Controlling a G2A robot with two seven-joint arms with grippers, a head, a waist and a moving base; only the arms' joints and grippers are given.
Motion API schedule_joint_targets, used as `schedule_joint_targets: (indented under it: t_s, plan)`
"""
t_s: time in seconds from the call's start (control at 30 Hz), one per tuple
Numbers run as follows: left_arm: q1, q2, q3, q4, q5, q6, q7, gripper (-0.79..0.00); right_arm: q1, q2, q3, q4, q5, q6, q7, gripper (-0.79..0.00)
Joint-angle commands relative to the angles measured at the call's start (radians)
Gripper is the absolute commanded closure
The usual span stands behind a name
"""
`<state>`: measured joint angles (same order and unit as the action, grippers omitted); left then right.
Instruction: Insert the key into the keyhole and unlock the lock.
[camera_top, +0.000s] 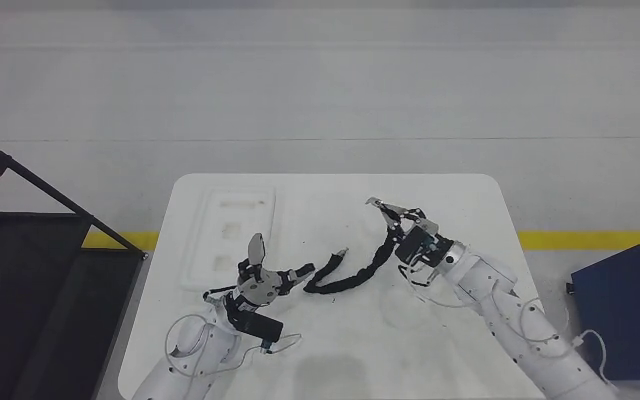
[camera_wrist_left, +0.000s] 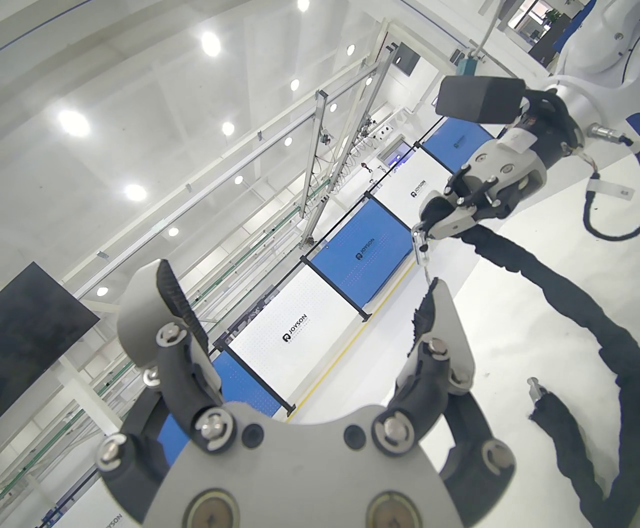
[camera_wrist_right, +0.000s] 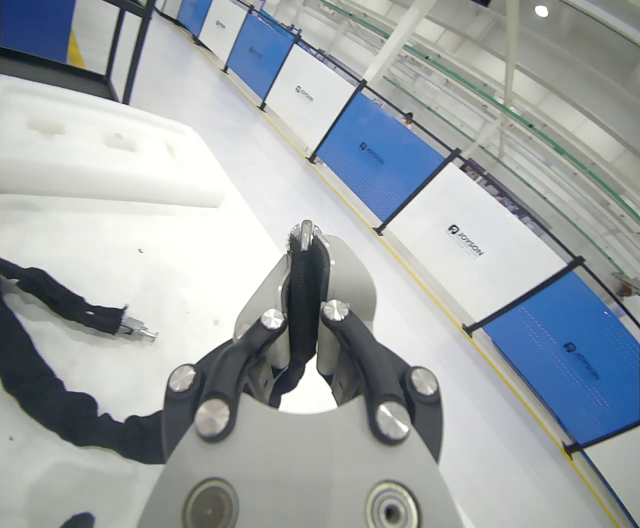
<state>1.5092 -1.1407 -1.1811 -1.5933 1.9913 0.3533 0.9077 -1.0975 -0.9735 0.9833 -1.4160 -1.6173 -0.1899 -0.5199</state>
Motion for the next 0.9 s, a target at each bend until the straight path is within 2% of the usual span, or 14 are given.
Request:
schedule_joint_targets:
  t_s: [0.0, 0.1, 0.23, 0.43, 0.67, 0.87]
  plan:
    - [0.006, 0.001, -0.011, -0.003, -0.001, 0.006, 0.003, -0.785, -0.019, 0.007, 0.04, -0.022, 0.003, 0.009, 0.008, 0.0]
    - [0.022, 0.002, -0.03, -0.013, -0.018, 0.01, 0.003, -0.785, -0.048, 0.022, 0.096, -0.055, -0.006, -0.044, 0.041, 0.0]
    - [0.048, 0.004, -0.066, -0.028, -0.077, -0.001, -0.013, -0.785, -0.077, 0.037, 0.146, -0.082, -0.012, -0.141, 0.153, 0.0]
    - [0.099, 0.01, -0.155, -0.046, -0.222, -0.065, -0.019, -0.785, -0.062, 0.027, 0.128, -0.037, 0.033, -0.233, 0.308, 0.0]
    - [0.133, 0.016, -0.257, -0.043, -0.366, -0.155, -0.054, -0.785, 0.014, -0.005, 0.038, 0.072, -0.008, -0.221, 0.353, 0.0]
    - [0.133, 0.016, -0.257, -0.043, -0.366, -0.155, -0.054, -0.785, 0.096, -0.044, -0.052, 0.156, -0.043, -0.202, 0.424, 0.0]
